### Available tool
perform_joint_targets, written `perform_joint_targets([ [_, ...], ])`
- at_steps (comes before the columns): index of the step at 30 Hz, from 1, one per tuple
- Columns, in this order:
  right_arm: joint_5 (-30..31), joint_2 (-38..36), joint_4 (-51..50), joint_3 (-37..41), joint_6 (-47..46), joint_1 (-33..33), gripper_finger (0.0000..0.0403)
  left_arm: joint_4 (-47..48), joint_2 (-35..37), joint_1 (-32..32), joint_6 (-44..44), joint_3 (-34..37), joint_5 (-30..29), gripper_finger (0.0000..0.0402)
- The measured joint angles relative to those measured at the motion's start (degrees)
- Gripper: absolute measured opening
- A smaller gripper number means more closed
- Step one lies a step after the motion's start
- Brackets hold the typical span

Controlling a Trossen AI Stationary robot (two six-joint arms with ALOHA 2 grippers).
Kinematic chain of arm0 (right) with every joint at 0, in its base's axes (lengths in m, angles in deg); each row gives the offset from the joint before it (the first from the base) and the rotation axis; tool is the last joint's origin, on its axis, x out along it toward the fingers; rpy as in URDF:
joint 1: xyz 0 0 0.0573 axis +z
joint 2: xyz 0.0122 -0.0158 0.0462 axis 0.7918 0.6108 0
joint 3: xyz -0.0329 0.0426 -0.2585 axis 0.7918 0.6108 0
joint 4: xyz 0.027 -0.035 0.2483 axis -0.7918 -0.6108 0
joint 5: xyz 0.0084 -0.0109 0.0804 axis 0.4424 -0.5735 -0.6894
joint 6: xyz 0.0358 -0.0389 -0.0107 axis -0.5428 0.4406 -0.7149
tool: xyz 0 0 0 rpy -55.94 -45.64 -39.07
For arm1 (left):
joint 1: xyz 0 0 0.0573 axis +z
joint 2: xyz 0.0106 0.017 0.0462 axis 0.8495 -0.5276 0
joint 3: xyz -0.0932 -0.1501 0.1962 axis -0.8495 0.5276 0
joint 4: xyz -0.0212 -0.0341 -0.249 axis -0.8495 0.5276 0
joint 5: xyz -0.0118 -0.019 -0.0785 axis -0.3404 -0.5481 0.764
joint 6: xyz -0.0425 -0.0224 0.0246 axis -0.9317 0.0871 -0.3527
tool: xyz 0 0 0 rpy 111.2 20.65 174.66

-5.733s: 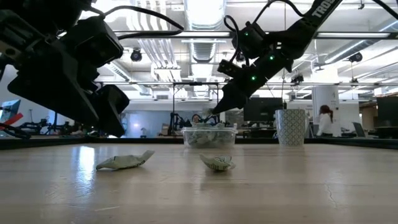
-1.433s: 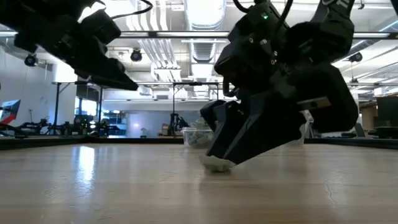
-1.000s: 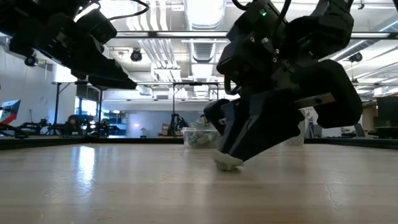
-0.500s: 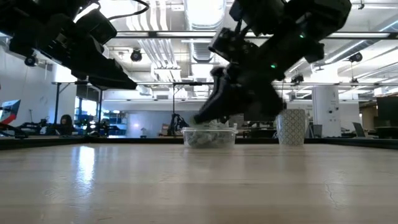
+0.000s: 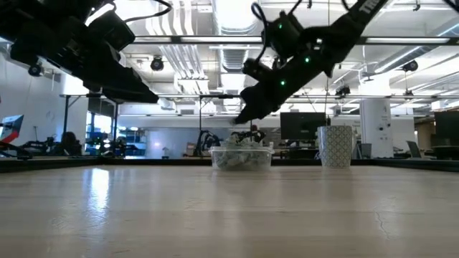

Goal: Pick and place Stevia / Truvia into bins
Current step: Put the stevia packet into the transparent container, then return to Home Position

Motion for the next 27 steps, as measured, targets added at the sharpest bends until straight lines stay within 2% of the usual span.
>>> perform_joint_targets([
  [3, -5.8, 0.8, 0.2, 0.0, -4.2, -3.9, 0.0022, 0.3, -1.1, 0.0, 0.0, 0.0, -1.3, 0.0199],
  [8, -9.8, 2.9, 0.4, 0.0, -5.7, -6.9, 0.0027, -2.8, -5.4, 0.0, 0.0, 0.1, -1.5, 0.0199],
  [14, -11.4, 3.3, 0.9, 0.0, -3.8, -6.3, 0.0076, -6.8, -9.8, 0.0, 1.4, -0.7, -1.5, 0.0199],
  [21, -11.2, 3.0, 1.5, 0.0, -3.1, -6.3, 0.0148, -7.2, -10.5, 0.0, 1.6, -1.9, -1.5, 0.0199],
  [27, -11.2, -1.2, 1.3, 0.0, -2.1, -6.2, 0.017, -10.3, -9.8, 0.0, 1.5, -2.2, -1.8, 0.0199],
])
